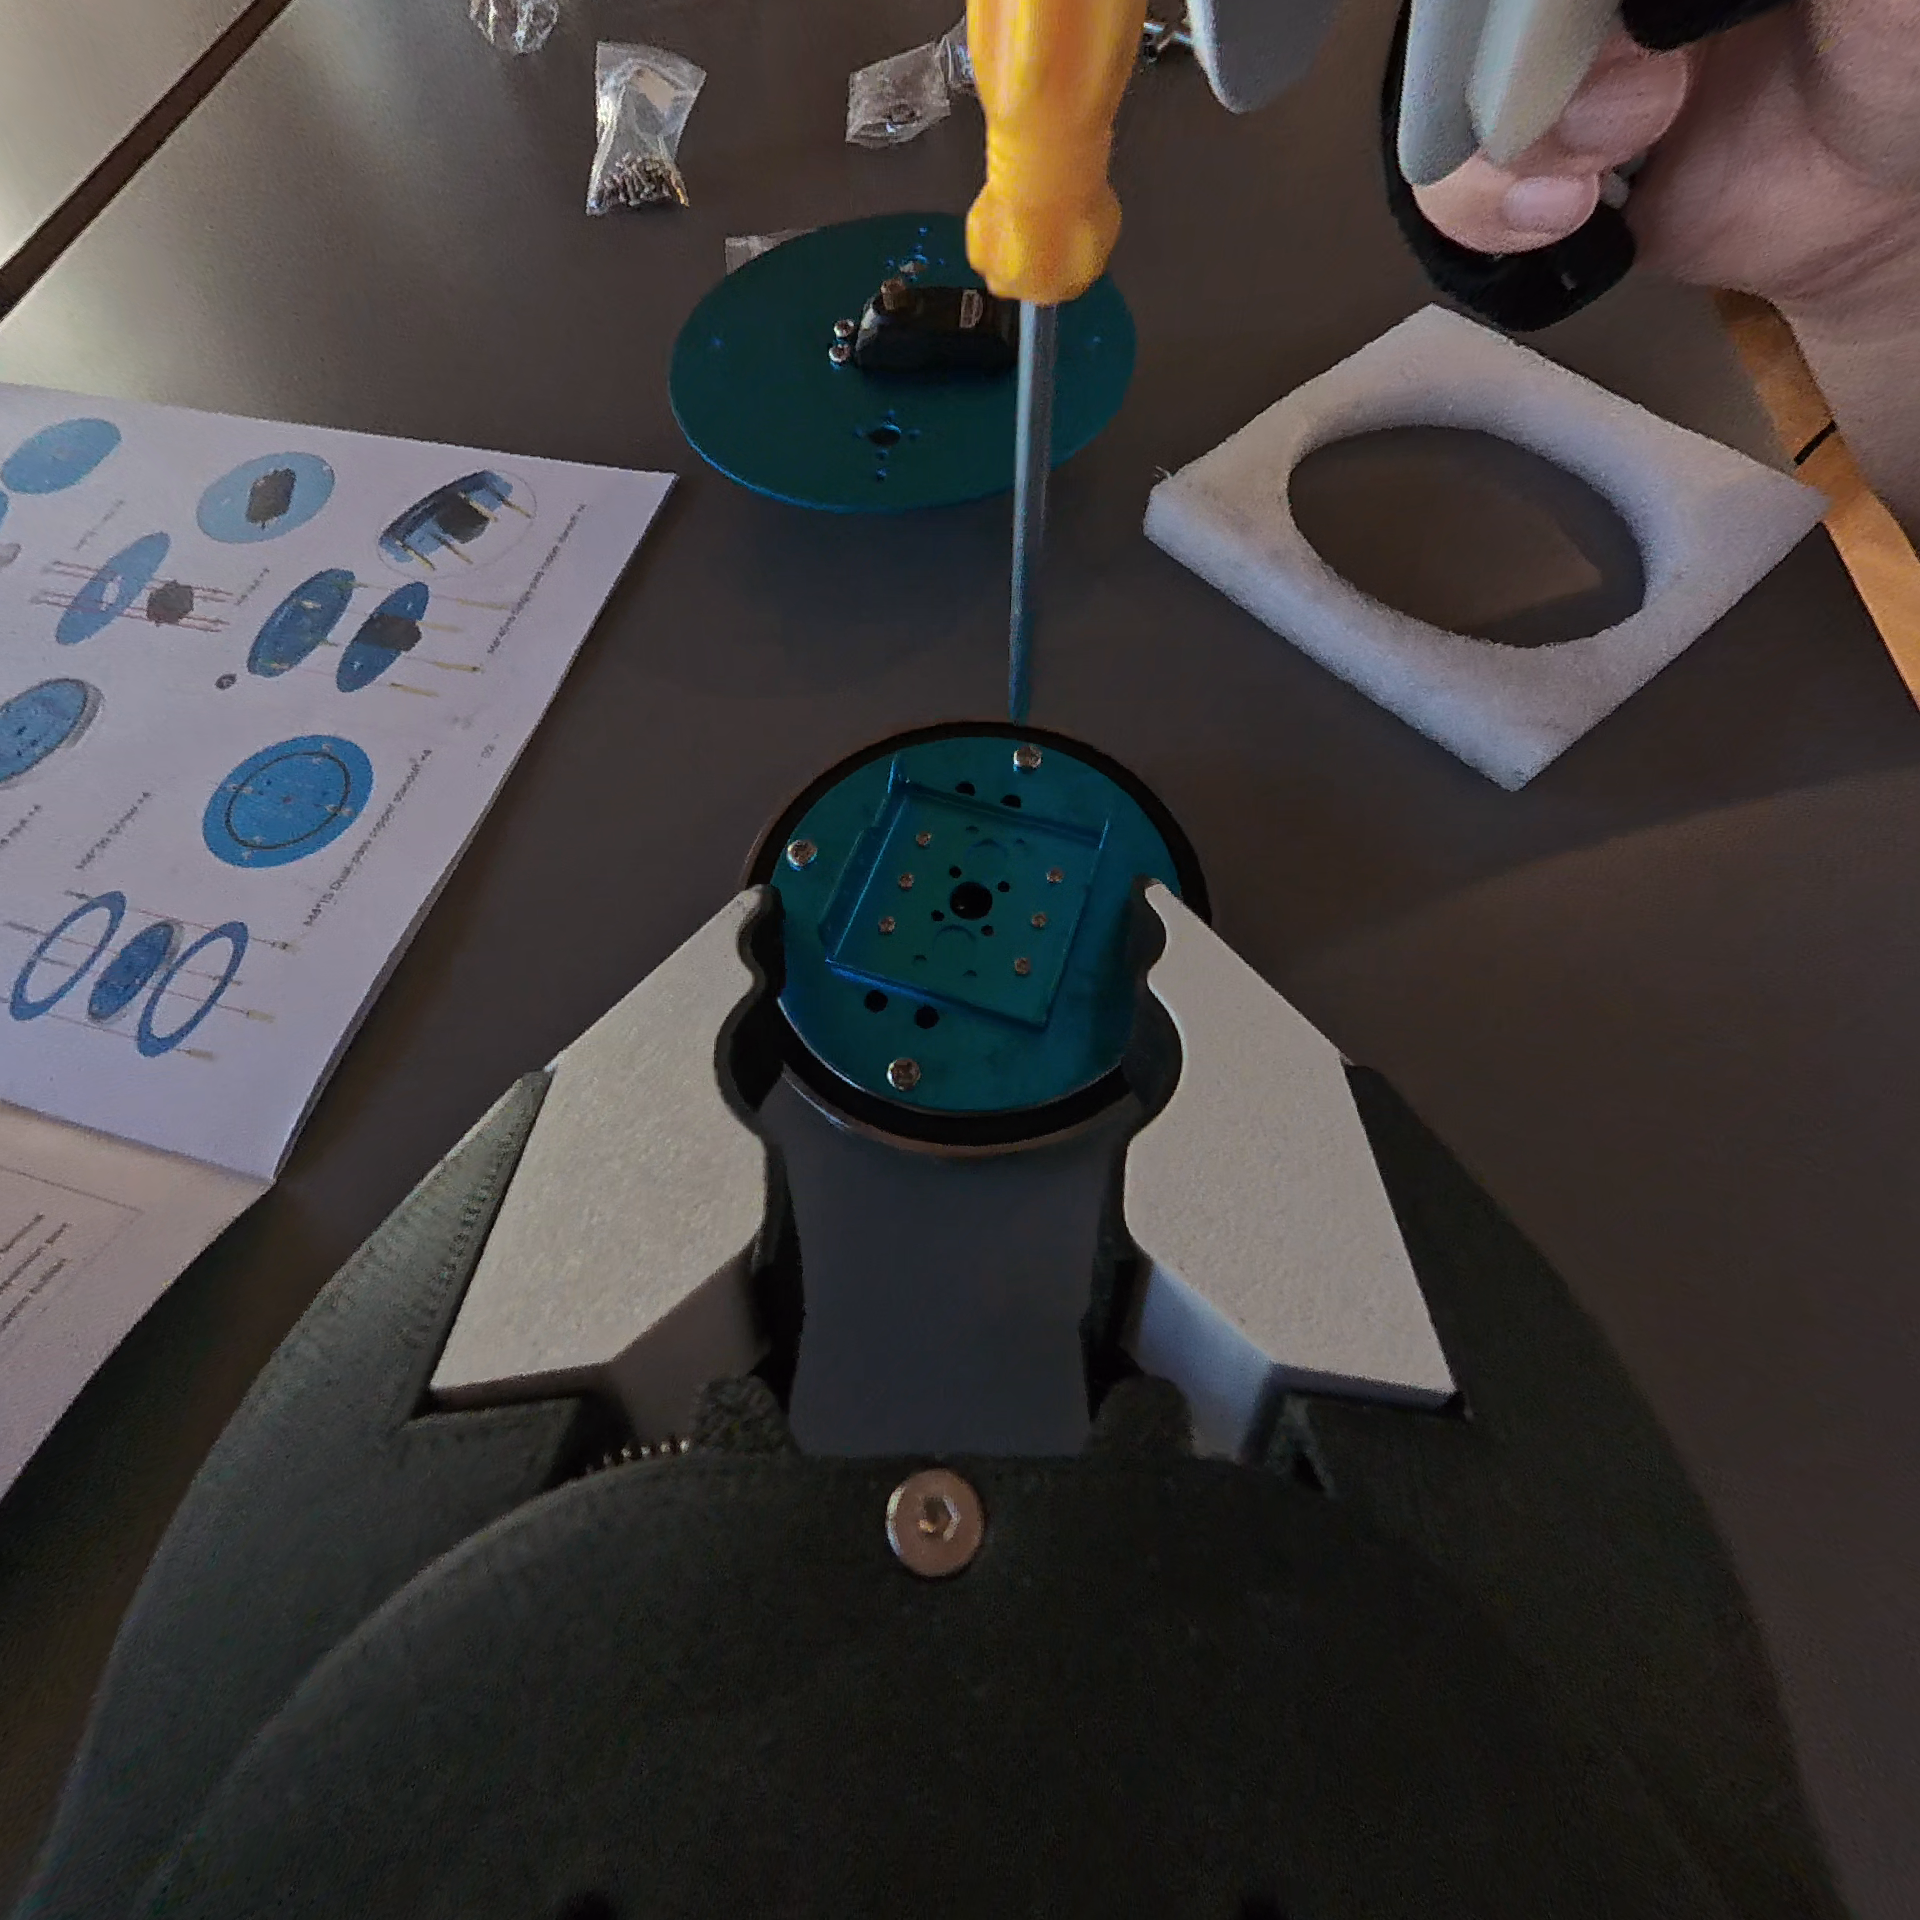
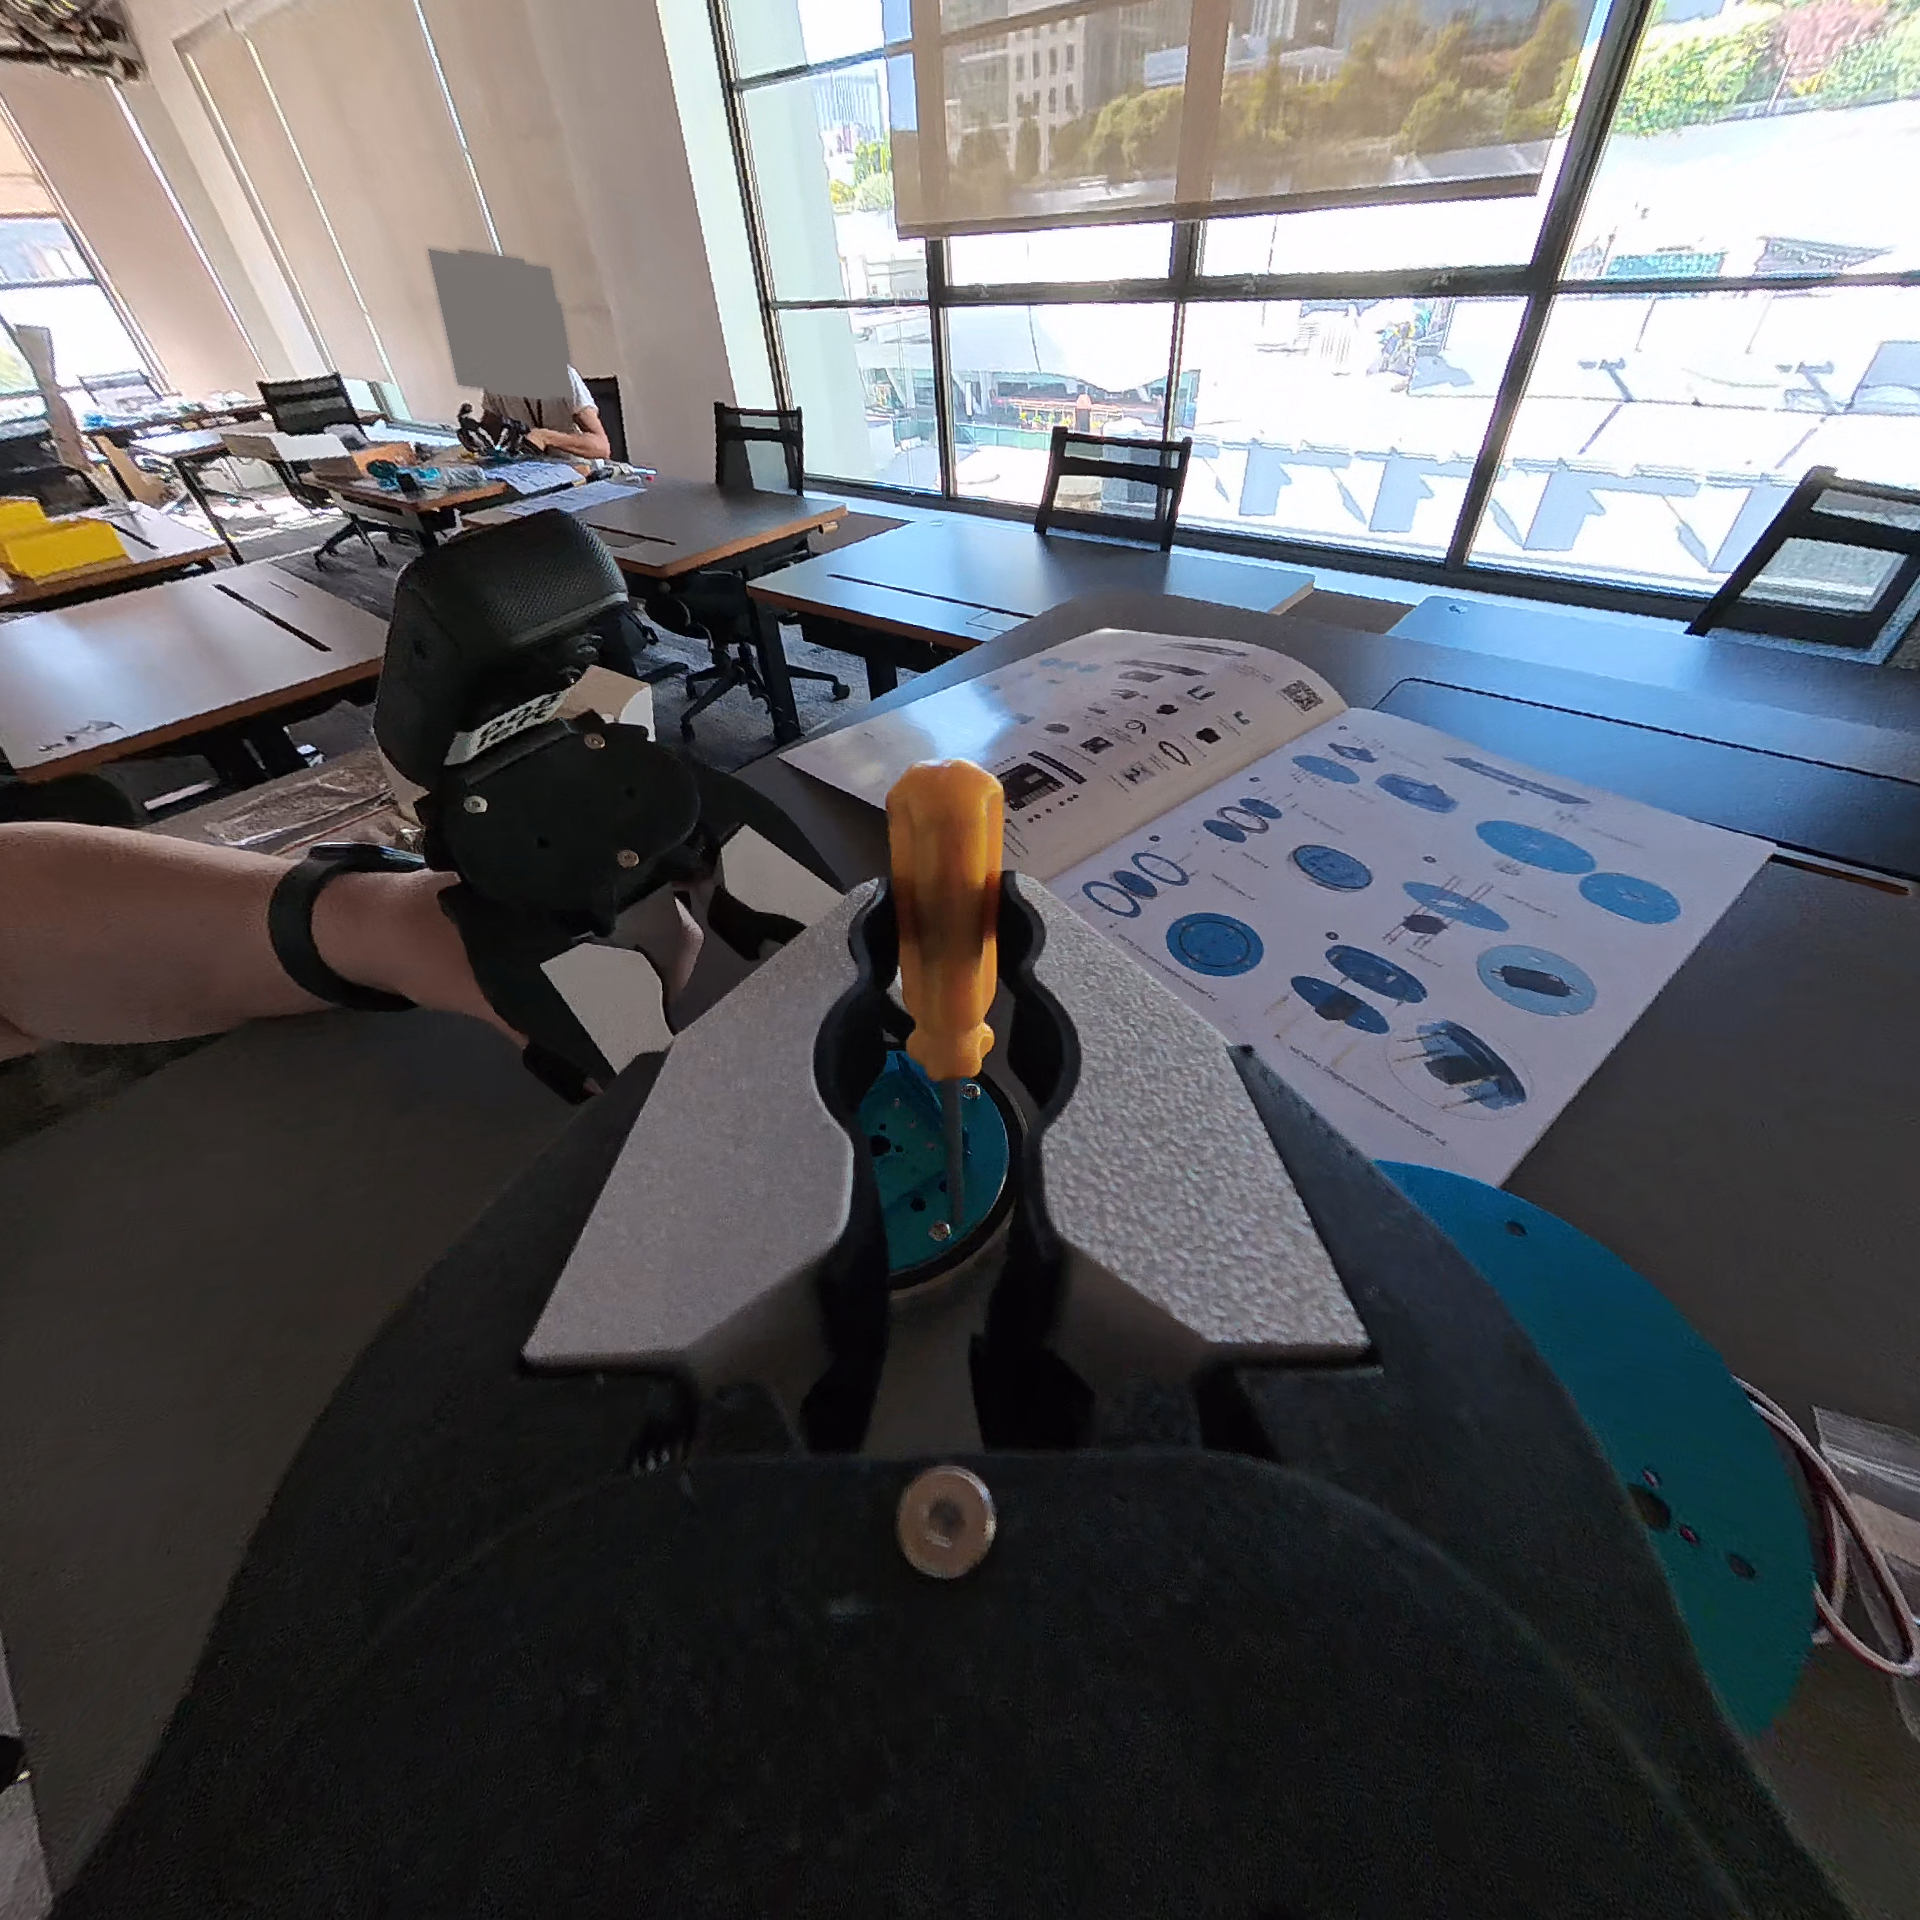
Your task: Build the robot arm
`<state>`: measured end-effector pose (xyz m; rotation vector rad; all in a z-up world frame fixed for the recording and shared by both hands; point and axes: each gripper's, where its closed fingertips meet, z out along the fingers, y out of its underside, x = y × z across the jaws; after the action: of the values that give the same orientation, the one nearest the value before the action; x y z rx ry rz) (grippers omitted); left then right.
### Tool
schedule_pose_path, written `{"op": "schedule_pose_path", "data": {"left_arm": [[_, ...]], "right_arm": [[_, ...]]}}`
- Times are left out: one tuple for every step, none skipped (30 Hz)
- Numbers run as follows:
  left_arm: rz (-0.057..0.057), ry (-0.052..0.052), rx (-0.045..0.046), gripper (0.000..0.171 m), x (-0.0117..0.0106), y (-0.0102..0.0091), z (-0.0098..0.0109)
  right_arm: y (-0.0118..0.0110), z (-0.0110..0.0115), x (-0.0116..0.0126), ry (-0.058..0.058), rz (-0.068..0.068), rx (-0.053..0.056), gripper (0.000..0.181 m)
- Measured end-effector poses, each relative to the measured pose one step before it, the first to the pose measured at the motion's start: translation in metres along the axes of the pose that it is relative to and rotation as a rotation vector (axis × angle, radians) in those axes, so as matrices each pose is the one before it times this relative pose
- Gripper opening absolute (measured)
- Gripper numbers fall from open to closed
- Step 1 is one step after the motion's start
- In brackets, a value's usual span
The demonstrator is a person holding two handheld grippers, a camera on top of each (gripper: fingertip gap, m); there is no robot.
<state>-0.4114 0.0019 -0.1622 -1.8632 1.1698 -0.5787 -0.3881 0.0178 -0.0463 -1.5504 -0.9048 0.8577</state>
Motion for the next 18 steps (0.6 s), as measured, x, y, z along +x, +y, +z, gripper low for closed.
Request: {"op": "schedule_pose_path", "data": {"left_arm": [[0.0063,0.0017,0.00130,0.065,0.00043,-0.00064,0.00074],[0.0037,0.0049,0.00062,0.063,0.00074,-0.00052,0.00050],[-0.0005,-0.0001,0.00008,0.062,-0.00021,-0.00024,0.00039],[-0.0004,0.0038,-0.00011,0.061,0.00048,-0.00004,0.00027],[-0.0018,0.0016,-0.00019,0.060,-0.00005,0.00000,0.00007],[-0.0024,0.0019,-0.00036,0.060,-0.00001,0.00007,-0.00001],[-0.0018,0.0027,-0.00053,0.059,0.00020,0.00015,0.00006],[-0.0012,0.0008,-0.00033,0.059,0.00002,0.00000,0.00006],[-0.0004,0.0011,-0.00005,0.059,0.00009,-0.00001,0.00004],[0.0013,0.0017,0.00020,0.058,0.00029,-0.00006,0.00005],[0.0015,-0.0002,0.00032,0.058,0.00009,-0.00005,0.00002],[-0.0002,-0.0005,0.00011,0.058,0.00004,0.00001,-0.00003],[-0.0003,0.0000,0.00006,0.058,-0.00012,0.00002,-0.00003],[0.0003,-0.0001,0.00008,0.058,-0.00003,-0.00001,0.00001],[0.0005,-0.0005,0.00027,0.058,0.00003,-0.00007,0.00005],[0.0004,-0.0005,0.00017,0.058,-0.00001,0.00000,-0.00003],[0.0005,-0.0004,0.00013,0.058,0.00000,0.00000,-0.00003],[0.0004,-0.0002,0.00017,0.058,-0.00006,-0.00002,0.00001]], "right_arm": [[0.00001,0.00037,-0.00003,-0.0043,0.0017,-0.0024,0.018],[0.00015,0.00039,0.00004,-0.0021,-0.0014,-0.0009,0.018],[-0.00003,0.00045,-0.00019,-0.0025,-0.0008,0.0020,0.018],[0.00092,0.00083,-0.00069,-0.0063,0.0049,-0.0037,0.018],[0.00120,0.00090,-0.00088,-0.0055,0.0037,-0.0050,0.018],[0.00079,0.00077,-0.00085,-0.0027,-0.0017,-0.0005,0.018],[0.00056,0.00068,-0.00109,-0.0032,0.0010,-0.0001,0.018],[-0.00023,0.00031,-0.00058,-0.0002,0.0003,0.0017,0.018],[0.00015,-0.00007,0.00011,0.0052,-0.0099,-0.0028,0.018],[0.00005,-0.00008,0.00013,0.0060,-0.0120,-0.0052,0.018],[0.00009,0.00022,-0.00115,-0.0035,-0.0016,-0.0047,0.018],[0.00006,0.00031,-0.00176,-0.0057,0.0053,-0.0047,0.018],[0.00009,0.00019,-0.00116,0.0003,-0.0060,-0.0043,0.018],[0.00012,-0.00008,-0.00012,0.0103,-0.0162,-0.0040,0.018],[0.00013,-0.00024,-0.00048,0.0072,-0.0120,-0.0051,0.018],[0.00003,-0.00021,-0.00167,0.0005,-0.0027,-0.0053,0.018],[-0.00006,-0.00004,-0.00209,-0.0007,-0.0079,-0.0025,0.018],[0.00034,0.00027,-0.00114,0.0053,-0.0118,-0.0039,0.018]]}}
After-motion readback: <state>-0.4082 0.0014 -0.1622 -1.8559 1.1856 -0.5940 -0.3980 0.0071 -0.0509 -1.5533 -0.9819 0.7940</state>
